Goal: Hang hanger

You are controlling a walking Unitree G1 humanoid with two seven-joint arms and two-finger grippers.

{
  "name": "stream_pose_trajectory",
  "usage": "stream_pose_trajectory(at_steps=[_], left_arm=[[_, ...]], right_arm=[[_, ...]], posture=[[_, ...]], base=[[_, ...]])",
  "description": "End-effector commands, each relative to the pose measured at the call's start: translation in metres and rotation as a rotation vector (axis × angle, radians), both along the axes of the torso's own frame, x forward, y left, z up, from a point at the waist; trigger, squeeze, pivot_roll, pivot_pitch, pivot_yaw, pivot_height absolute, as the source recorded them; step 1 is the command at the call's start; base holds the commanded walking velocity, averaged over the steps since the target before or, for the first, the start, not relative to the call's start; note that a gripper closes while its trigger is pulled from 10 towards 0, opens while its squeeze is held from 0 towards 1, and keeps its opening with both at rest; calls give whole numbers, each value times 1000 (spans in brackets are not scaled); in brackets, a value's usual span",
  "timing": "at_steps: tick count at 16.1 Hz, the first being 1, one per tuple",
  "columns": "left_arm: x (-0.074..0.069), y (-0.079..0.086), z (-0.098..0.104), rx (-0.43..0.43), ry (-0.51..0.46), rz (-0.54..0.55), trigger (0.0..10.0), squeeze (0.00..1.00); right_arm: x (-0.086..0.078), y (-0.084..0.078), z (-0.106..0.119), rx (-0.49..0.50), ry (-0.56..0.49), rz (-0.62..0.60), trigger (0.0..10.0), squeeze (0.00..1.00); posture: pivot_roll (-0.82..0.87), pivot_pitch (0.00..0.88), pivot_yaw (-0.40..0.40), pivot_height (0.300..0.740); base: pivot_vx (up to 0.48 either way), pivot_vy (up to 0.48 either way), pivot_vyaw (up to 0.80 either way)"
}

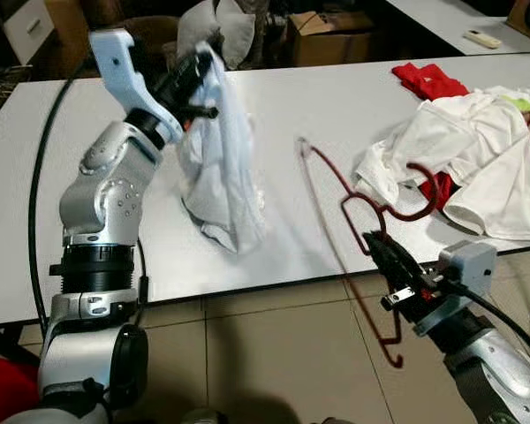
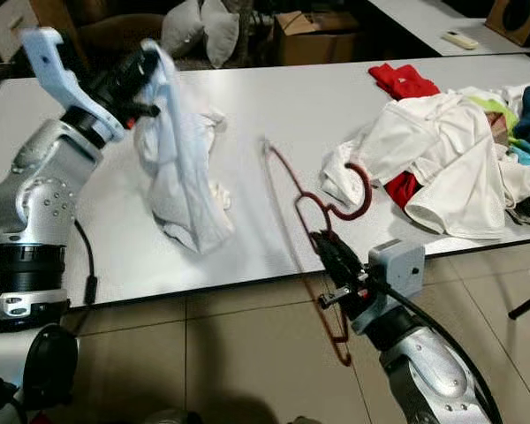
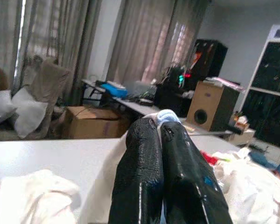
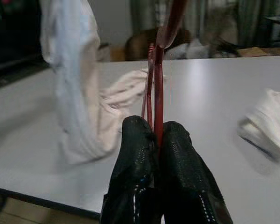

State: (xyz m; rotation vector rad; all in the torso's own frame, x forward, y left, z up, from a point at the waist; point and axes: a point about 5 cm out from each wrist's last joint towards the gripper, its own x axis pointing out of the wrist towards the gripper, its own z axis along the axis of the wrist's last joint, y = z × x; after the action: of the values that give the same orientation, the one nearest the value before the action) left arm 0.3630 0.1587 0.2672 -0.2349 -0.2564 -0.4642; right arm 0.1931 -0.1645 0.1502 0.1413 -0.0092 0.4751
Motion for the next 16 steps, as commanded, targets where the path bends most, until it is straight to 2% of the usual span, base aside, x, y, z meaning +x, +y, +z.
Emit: stream_pose_trajectory(at_steps=[1,2,3,4,5,7,8,9,11,13,14,16], left_arm=[[2,-6,-3,120,0,7,0,0],[3,-10,-7,236,-6,20,0,0],[4,-12,-9,312,-12,41,0,0],[7,-10,-13,446,-30,75,0,0],[14,0,-15,433,0,136,0,0],[16,5,-2,332,-41,123,0,0],[11,4,12,174,-89,53,0,0],[5,5,22,86,-133,-12,0,0],[-7,14,25,93,-203,-116,0,0],[-12,26,26,79,-224,-128,0,0],[-16,30,29,58,-242,-153,0,0],[-24,32,29,33,-262,-198,0,0]], right_arm=[[-6,4,10,33,-21,71,10000,0],[-9,7,15,52,-26,118,10000,0],[-11,7,17,53,-26,134,10000,0],[-9,4,18,25,-44,111,10000,0],[0,-9,16,20,-42,-7,10000,0],[6,-23,13,-18,-23,-118,10000,0],[4,-25,11,29,3,-111,10000,0],[1,-24,12,37,2,-75,10000,0],[-4,-18,8,56,36,7,10000,0],[-6,-9,7,71,46,87,10000,0],[-9,1,6,80,66,167,10000,0],[-11,10,4,83,80,249,10000,0]], posture=[[-41,15,33,740],[-41,14,32,740],[-42,13,34,740],[-46,12,35,740],[-52,8,37,740],[-55,6,39,740],[-53,3,40,740],[-49,2,39,740],[-33,3,35,740],[-26,7,33,740],[-11,16,27,740],[-7,19,24,740]], base=[[0,0,0],[0,0,0],[0,0,0],[0,0,0],[0,0,0],[0,0,0],[0,0,0],[0,0,0],[0,0,0],[0,0,0],[0,0,0],[0,0,0]])
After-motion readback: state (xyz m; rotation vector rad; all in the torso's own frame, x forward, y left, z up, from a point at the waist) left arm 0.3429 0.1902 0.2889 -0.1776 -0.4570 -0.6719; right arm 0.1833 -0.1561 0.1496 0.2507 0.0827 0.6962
